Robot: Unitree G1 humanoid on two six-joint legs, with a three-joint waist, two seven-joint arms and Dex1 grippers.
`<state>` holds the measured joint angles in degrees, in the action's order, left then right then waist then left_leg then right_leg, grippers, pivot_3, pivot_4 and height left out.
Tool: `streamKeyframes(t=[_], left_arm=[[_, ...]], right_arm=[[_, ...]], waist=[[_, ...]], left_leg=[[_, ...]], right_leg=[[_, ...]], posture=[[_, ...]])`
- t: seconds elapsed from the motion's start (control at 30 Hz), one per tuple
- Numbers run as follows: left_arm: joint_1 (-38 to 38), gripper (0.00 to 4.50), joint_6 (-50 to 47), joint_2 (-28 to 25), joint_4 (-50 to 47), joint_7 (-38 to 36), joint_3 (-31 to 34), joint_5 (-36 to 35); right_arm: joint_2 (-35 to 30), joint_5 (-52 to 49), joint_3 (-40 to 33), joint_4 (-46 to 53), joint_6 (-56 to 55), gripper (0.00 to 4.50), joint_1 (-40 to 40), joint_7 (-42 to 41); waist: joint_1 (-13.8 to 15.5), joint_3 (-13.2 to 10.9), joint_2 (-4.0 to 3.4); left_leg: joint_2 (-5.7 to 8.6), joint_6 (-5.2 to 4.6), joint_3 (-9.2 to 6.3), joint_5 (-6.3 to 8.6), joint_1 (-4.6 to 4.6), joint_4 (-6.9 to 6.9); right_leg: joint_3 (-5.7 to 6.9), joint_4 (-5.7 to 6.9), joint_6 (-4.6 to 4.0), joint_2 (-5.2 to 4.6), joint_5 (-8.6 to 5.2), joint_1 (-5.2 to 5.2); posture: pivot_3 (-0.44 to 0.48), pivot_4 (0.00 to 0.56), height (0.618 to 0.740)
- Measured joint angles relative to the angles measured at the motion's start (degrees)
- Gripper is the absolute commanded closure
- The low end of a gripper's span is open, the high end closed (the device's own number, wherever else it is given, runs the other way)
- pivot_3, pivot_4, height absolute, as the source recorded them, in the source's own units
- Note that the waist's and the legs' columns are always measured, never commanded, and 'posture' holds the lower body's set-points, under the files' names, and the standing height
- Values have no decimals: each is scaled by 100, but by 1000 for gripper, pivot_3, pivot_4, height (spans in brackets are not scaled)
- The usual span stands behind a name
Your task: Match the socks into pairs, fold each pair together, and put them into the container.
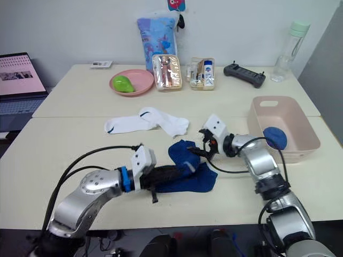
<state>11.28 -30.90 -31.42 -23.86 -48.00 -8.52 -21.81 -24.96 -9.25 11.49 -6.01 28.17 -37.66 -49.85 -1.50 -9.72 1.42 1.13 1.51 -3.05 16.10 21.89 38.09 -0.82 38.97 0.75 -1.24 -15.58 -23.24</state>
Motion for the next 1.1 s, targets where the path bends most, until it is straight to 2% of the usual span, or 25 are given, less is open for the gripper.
streamKeyframes(t=[0.1,0.2,0.3,0.37,0.47,0.57,0.7,0.83,1.1], left_arm=[[209,4473,-6,154,228,-2,-140,36],[520,3846,20,564,546,39,-447,95],[561,2968,-43,569,634,-30,-636,141],[542,2264,-213,330,539,-168,-603,15],[471,1279,-550,24,346,-395,-243,-446],[682,335,-608,-54,688,-337,341,-675],[1380,335,139,-222,2215,81,683,40],[1657,335,720,111,3315,208,374,598],[2032,335,1160,635,4047,-32,70,862]], right_arm=[[-353,-54,-216,69,55,0,65,-11],[-749,-73,-551,78,63,0,83,0],[-967,-111,-705,126,84,0,155,-20],[-1061,-171,-785,253,171,0,311,-61],[-1092,-413,-826,627,288,0,552,-199],[-1109,-793,-836,1322,530,0,1071,-401],[-1173,-984,-459,2123,855,0,1718,-525],[-1339,-896,-101,2516,857,0,1971,-518],[-1478,-438,386,2661,688,0,2084,-381]], waist=[[-15,-2,-4],[8,-2,-3],[-25,-2,-3],[-50,-3,-4],[-41,-3,-5],[0,-3,-4],[40,-3,-4],[57,-5,1],[70,-6,4]], left_leg=[[-2,0,-1,0,1,-1],[4,0,2,0,2,4],[-1,0,6,0,1,-1],[-12,0,6,0,-2,-5],[-19,0,4,0,-2,-4],[-17,0,-2,0,0,3],[-1,0,0,0,-1,4],[9,-1,0,0,6,7],[8,0,-3,0,6,8]], right_leg=[[1,1,0,1,0,-1],[-2,-1,0,-1,0,3],[-5,0,0,2,0,-2],[-4,2,-1,10,0,-3],[1,4,-1,16,0,-3],[6,1,-1,15,0,3],[2,-1,0,5,0,3],[-1,-8,4,-4,-2,2],[1,-1,4,-3,-2,-1]], posture=[[0,150,740],[0,150,740],[0,150,740],[0,150,740],[0,150,740],[0,150,740],[0,150,740],[0,150,740],[0,150,740]])
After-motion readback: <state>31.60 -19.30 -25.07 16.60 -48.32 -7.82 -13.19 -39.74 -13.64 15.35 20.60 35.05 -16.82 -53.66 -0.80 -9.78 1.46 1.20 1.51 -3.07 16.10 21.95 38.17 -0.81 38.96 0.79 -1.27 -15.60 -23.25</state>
